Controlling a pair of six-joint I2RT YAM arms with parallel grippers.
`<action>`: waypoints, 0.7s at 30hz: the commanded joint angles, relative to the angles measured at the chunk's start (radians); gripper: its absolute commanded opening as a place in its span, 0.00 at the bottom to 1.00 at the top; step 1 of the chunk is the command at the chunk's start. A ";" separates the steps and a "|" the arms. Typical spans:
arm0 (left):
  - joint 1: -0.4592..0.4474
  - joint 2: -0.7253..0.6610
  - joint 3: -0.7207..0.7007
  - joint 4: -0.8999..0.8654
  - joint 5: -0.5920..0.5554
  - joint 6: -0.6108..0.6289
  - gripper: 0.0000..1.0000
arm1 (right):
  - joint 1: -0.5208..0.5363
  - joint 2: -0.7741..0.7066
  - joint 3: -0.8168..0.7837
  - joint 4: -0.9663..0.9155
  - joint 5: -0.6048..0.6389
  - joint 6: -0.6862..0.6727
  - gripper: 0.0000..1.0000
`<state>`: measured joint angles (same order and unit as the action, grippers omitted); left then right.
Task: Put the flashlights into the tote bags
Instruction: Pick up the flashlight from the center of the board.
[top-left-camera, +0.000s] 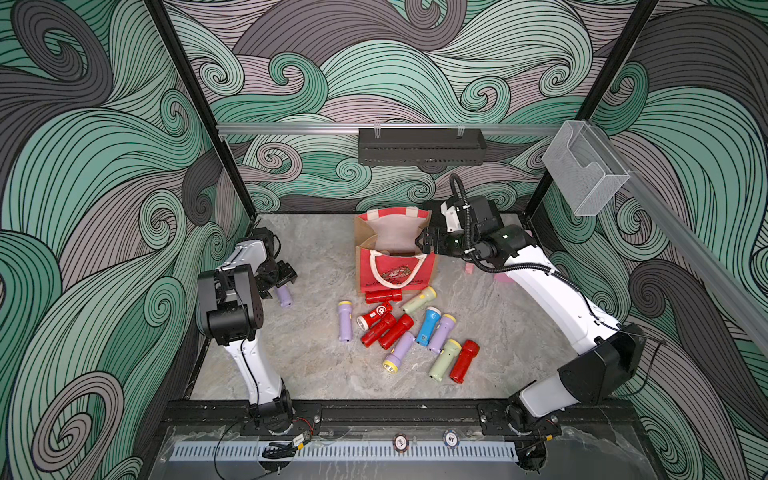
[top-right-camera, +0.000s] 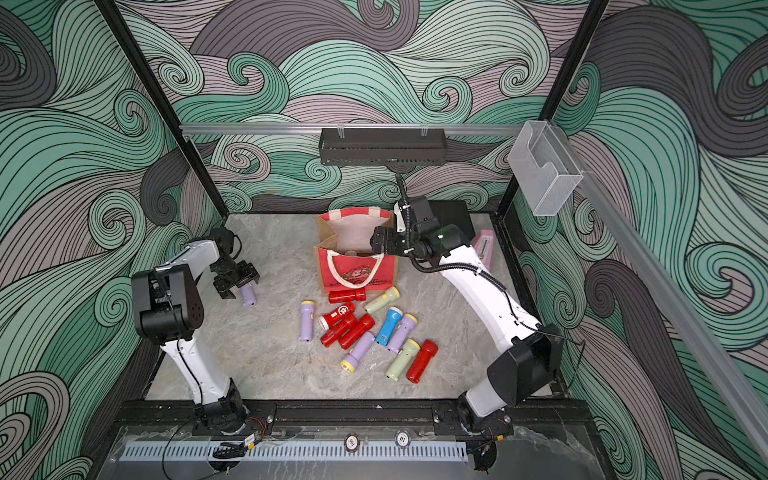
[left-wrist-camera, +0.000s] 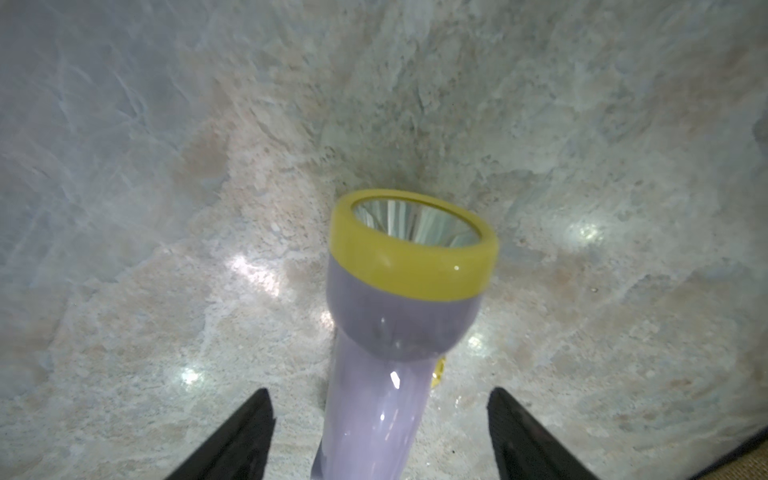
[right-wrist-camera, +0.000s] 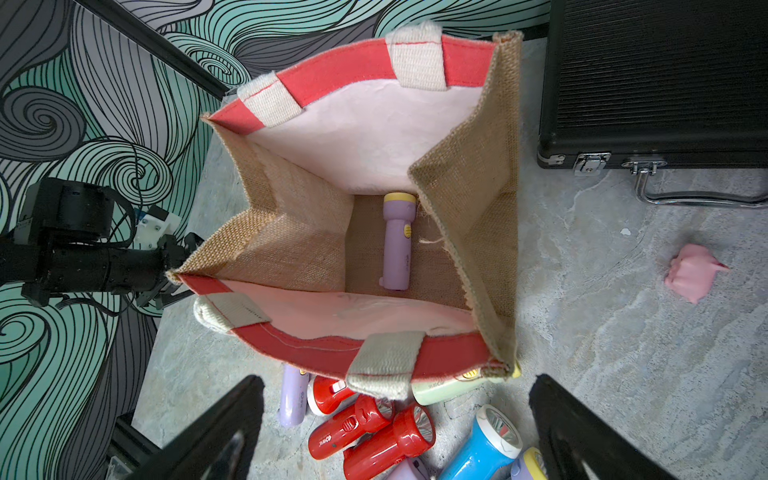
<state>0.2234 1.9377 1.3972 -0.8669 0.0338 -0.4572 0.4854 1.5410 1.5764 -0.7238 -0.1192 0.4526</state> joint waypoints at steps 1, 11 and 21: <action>0.007 0.024 -0.009 0.018 0.004 0.009 0.78 | 0.007 -0.009 0.024 -0.011 0.017 0.003 1.00; 0.005 0.075 -0.001 0.022 0.008 0.001 0.68 | 0.007 -0.013 0.018 -0.009 0.032 0.005 1.00; 0.003 0.069 -0.040 0.032 -0.004 -0.006 0.53 | 0.002 -0.026 -0.004 -0.007 0.063 0.018 0.99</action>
<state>0.2234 2.0048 1.3884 -0.8417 0.0257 -0.4595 0.4850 1.5410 1.5757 -0.7227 -0.0837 0.4553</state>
